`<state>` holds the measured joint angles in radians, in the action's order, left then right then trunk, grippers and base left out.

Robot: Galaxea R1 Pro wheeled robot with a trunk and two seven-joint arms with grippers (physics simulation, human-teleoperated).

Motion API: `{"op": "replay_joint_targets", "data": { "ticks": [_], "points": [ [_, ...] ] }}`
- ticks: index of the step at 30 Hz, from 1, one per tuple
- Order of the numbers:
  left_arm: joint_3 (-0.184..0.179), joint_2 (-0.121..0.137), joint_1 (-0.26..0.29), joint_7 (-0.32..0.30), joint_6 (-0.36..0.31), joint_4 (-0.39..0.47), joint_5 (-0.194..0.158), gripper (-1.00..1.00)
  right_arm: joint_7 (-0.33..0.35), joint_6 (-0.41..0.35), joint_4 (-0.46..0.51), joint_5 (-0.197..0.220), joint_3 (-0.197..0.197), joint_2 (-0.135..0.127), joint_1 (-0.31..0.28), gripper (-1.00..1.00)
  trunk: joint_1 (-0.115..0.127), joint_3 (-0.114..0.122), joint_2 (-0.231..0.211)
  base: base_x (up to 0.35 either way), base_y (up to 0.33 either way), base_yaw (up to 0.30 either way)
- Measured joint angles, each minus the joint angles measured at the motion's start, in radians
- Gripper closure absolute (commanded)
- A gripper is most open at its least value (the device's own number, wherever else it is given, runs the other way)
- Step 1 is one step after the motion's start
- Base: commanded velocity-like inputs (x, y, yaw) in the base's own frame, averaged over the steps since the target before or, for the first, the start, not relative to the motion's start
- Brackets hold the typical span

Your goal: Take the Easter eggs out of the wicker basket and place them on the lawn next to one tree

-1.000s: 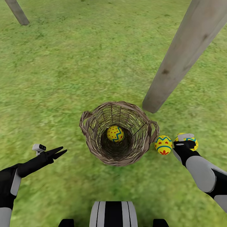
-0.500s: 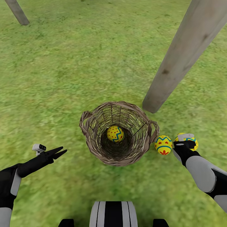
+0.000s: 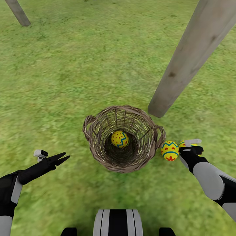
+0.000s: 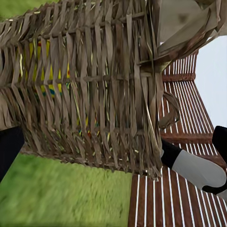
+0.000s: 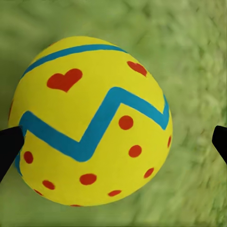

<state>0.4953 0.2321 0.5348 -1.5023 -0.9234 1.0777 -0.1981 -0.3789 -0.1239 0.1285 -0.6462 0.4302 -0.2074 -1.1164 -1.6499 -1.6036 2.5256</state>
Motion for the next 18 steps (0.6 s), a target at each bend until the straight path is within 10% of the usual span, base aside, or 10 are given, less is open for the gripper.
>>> {"op": "replay_joint_targets", "data": {
  "ticks": [18],
  "points": [
    [0.014, 0.017, -0.001, 0.0, 0.001, 0.001, -0.003, -1.0, -0.009, -0.001, 0.004, 0.0, 0.003, -0.004, -0.006, -1.0, 0.006, 0.05, -0.003, 0.0, 0.0, 0.0]
  ]
}}
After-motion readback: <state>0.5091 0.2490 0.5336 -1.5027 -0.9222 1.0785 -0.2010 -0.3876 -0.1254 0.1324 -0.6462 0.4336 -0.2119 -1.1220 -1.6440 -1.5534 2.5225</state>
